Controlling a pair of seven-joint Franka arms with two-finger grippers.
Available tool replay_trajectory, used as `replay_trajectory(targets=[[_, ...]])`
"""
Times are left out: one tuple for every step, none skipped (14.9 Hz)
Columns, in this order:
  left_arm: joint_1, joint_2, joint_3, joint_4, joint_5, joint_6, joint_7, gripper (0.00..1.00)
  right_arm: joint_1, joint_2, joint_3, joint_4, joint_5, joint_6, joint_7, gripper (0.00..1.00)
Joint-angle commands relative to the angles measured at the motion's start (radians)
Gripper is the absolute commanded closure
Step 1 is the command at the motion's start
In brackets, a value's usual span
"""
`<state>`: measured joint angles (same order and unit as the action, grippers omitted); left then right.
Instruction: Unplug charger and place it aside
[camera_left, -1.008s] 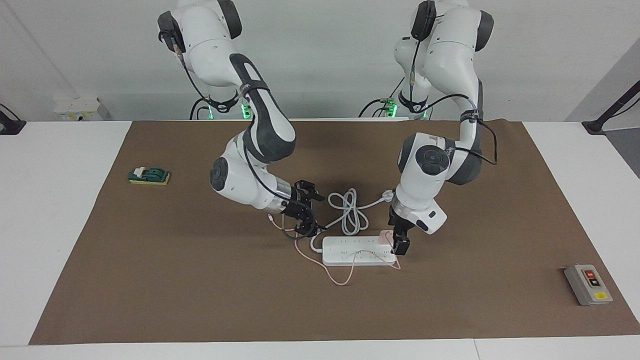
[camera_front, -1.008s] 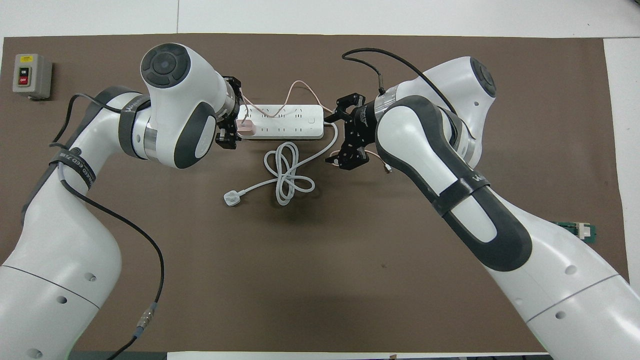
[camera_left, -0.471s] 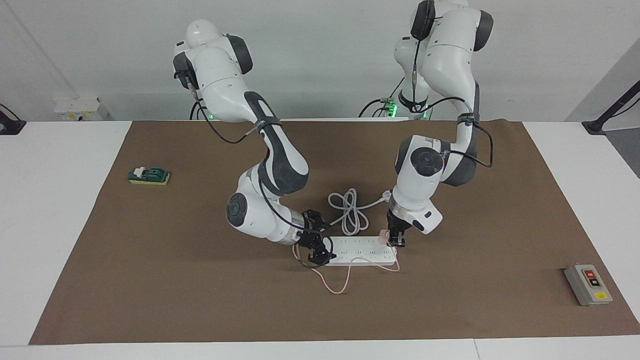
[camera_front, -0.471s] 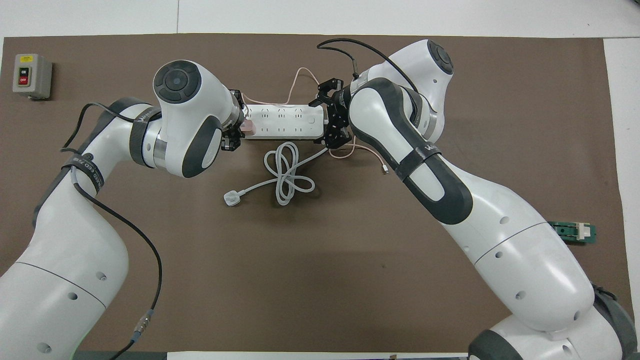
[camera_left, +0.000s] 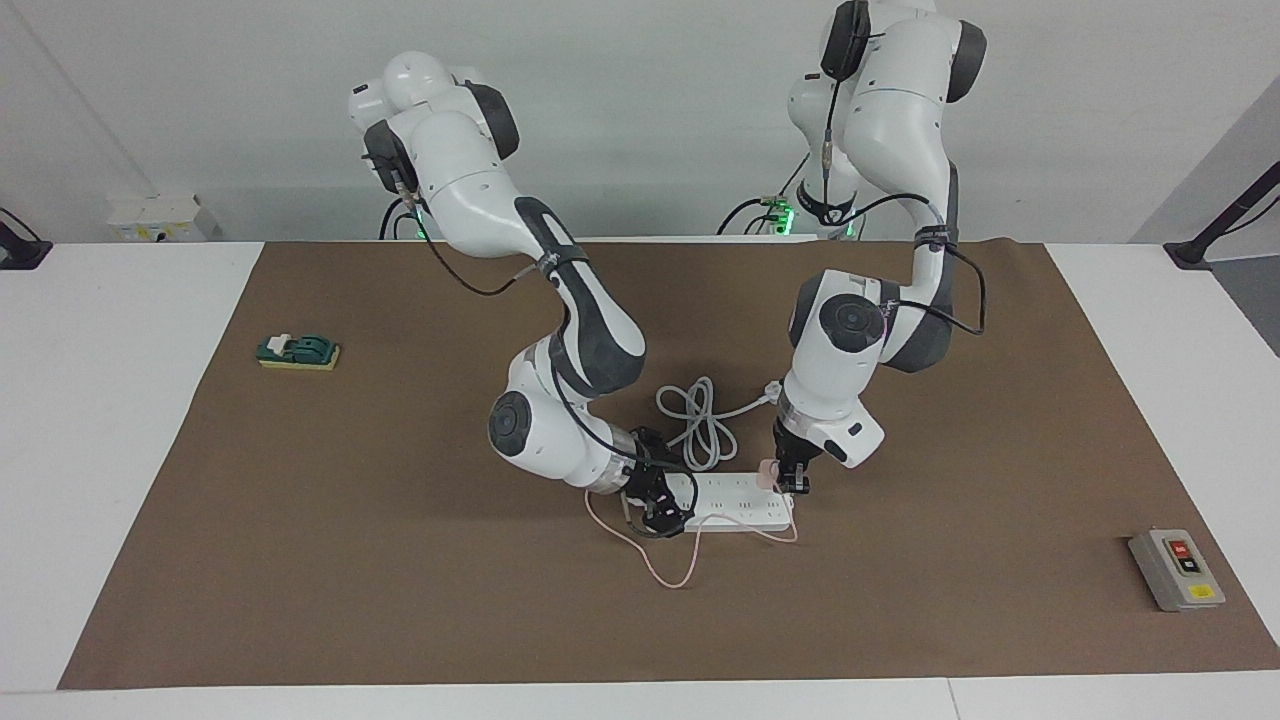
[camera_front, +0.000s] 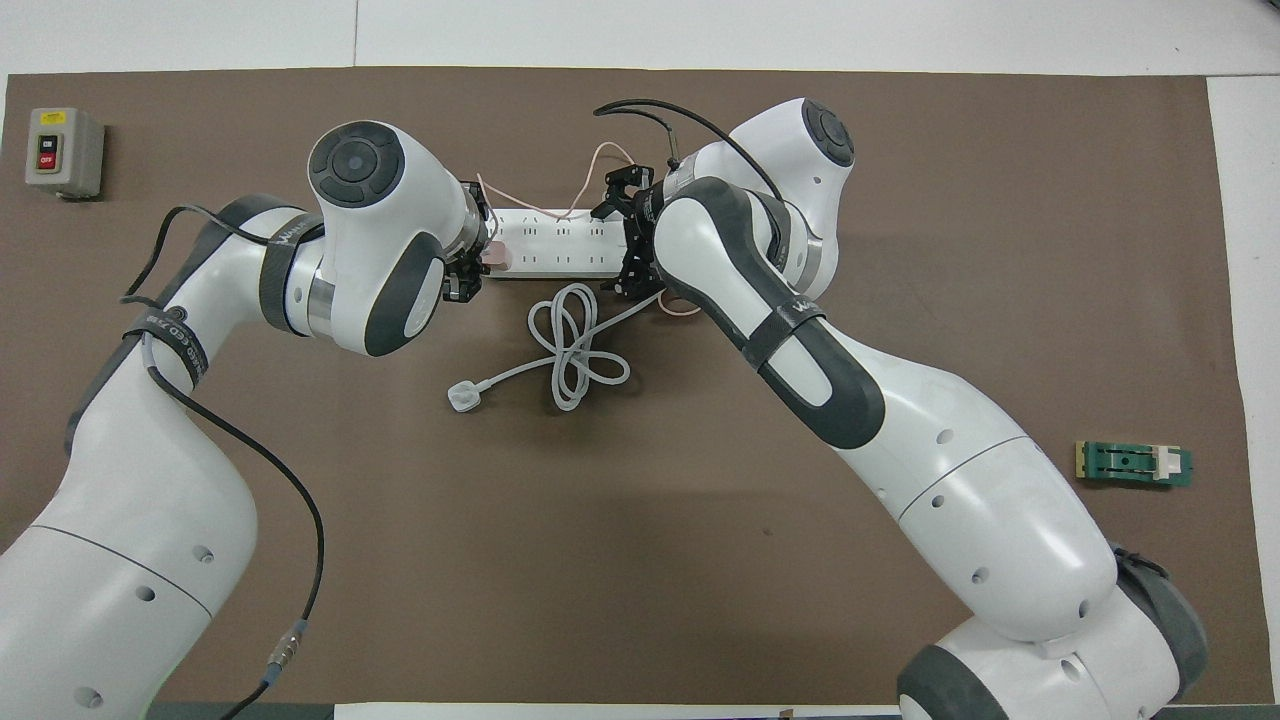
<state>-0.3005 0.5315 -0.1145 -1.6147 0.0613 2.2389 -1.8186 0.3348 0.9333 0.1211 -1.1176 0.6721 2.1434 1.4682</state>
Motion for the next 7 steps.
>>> replay_trajectory(targets=[[-0.016,-0.018,0.012,0.037,0.052,-0.095,-0.013,1.0,-0.011,0.045,-0.005,0.074,-0.022,-0.025,-0.026,0.0],[-0.014,-0.016,0.012,0.065,0.054,-0.134,-0.011,1.0,-0.011,0.057,-0.006,0.093,-0.026,-0.033,-0.029,0.0],[-0.012,-0.018,0.012,0.079,0.054,-0.152,-0.011,1.0,-0.011,0.059,-0.009,0.097,-0.028,-0.033,-0.032,0.0],[-0.009,-0.021,0.012,0.084,0.054,-0.16,-0.011,1.0,-0.01,0.061,-0.014,0.098,-0.029,-0.031,-0.043,0.0],[-0.006,-0.033,0.01,0.084,0.052,-0.169,-0.008,1.0,-0.01,0.061,-0.015,0.098,-0.029,-0.022,-0.051,0.0],[-0.003,-0.044,0.01,0.084,0.052,-0.18,-0.004,1.0,-0.007,0.061,-0.015,0.096,-0.029,-0.014,-0.055,0.0],[0.0,-0.056,0.015,0.085,0.052,-0.195,0.002,1.0,0.0,0.061,-0.015,0.09,-0.029,-0.011,-0.061,0.0]])
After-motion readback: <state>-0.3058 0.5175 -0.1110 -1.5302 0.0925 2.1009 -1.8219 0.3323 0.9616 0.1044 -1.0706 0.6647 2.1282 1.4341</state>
